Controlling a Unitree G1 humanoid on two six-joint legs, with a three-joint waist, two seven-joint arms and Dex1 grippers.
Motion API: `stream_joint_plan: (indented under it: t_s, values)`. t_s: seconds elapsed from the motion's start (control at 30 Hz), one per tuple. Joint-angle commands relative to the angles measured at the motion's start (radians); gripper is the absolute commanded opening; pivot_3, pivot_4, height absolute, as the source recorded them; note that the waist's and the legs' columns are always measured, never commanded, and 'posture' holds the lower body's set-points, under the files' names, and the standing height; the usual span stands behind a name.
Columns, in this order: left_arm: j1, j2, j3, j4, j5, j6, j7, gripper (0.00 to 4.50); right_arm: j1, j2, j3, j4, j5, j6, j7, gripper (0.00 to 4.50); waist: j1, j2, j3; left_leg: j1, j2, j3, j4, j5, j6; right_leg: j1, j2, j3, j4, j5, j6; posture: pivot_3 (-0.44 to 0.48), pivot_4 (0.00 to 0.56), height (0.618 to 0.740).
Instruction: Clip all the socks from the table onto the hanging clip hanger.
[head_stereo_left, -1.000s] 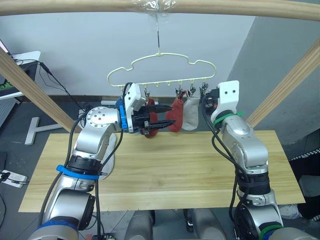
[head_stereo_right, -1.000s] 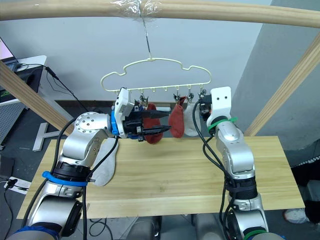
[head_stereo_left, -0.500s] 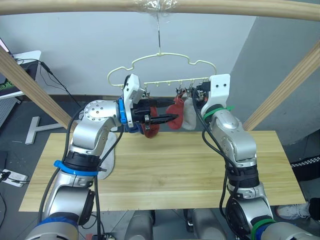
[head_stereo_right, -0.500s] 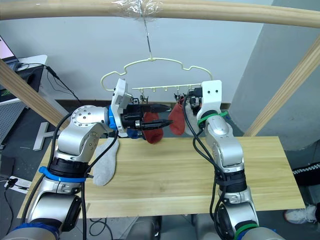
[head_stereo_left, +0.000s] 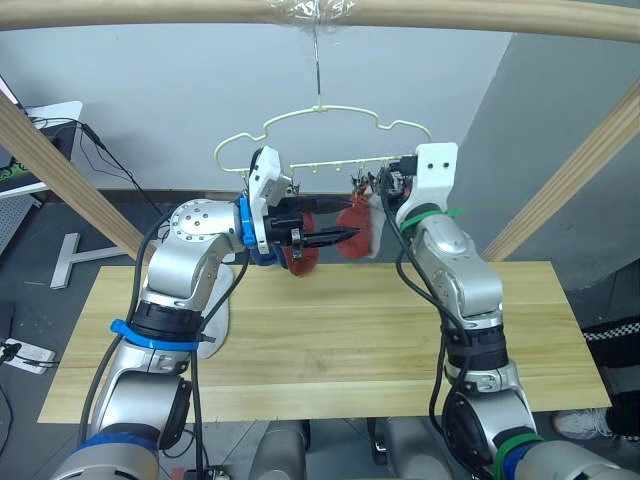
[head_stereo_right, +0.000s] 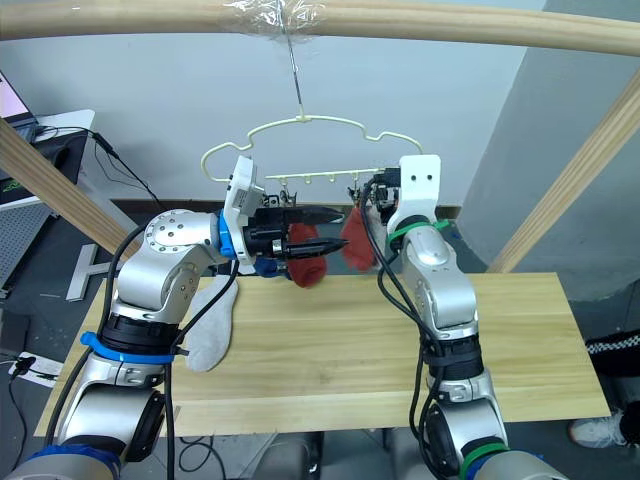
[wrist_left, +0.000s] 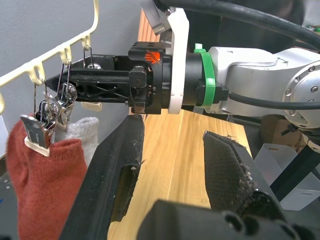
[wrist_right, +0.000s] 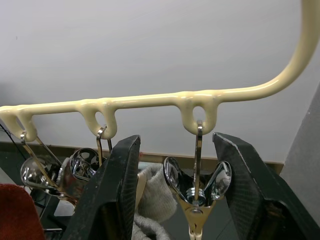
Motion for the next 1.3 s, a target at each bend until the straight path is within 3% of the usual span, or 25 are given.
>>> stream_joint_plan:
  t_s: [0.03,0.43,0.53,0.73,1.0,1.17,1.3]
  values:
    - [-0.022,-0.001,0.007,-0.034,-0.009,-0.008,-0.004,2.25,-0.02,0.011,0.002,-0.018,-0.003,-0.024,-0.007,2.4,0.0,0.0,0.0,0.0,0.0,0.0,0.0,0.0,0.0,0.0,0.0,0.0,0.0,0.0,0.0,-0.052,0.251,0.72]
    - [-0.017,-0.002,0.005,-0.044,-0.004,-0.007,0.009,2.25,-0.037,0.044,-0.004,0.002,0.001,-0.025,-0.019,2.4,0.0,0.0,0.0,0.0,0.0,0.0,0.0,0.0,0.0,0.0,0.0,0.0,0.0,0.0,0.0,-0.048,0.251,0.72]
    - [-0.01,0.0,0.004,-0.047,-0.001,-0.01,0.011,2.25,-0.044,0.048,-0.004,0.008,-0.001,-0.028,-0.023,1.81,0.0,0.0,0.0,0.0,0.0,0.0,0.0,0.0,0.0,0.0,0.0,0.0,0.0,0.0,0.0,-0.046,0.251,0.72]
    - [0.012,0.005,0.012,-0.047,0.029,-0.027,0.053,2.25,-0.054,0.048,-0.008,0.014,0.001,-0.032,-0.025,0.09,0.0,0.0,0.0,0.0,0.0,0.0,0.0,0.0,0.0,0.0,0.0,0.0,0.0,0.0,0.0,-0.044,0.251,0.72]
    - [0.212,0.035,0.037,-0.078,0.171,-0.108,0.229,2.25,-0.059,0.045,-0.012,0.015,0.008,-0.036,-0.014,0.04,-0.004,0.0,0.0,0.0,0.001,-0.001,0.0,0.0,0.0,-0.002,0.0,0.002,0.0,0.0,0.0,-0.042,0.255,0.72]
    - [0.312,0.066,0.098,0.004,0.212,-0.108,0.336,3.39,-0.064,0.039,-0.014,0.016,0.013,-0.034,-0.005,0.0,-0.001,0.0,0.0,0.0,0.001,-0.001,0.0,0.0,0.0,-0.002,0.0,0.001,0.001,0.0,0.0,-0.041,0.259,0.72]
    - [0.307,0.092,0.15,0.222,0.237,-0.098,0.405,4.48,-0.066,0.036,-0.016,0.015,0.014,-0.03,0.0,0.0,-0.002,0.0,0.0,0.0,0.001,-0.001,0.0,0.0,0.0,-0.002,0.0,0.001,0.002,0.0,0.0,-0.038,0.263,0.72]
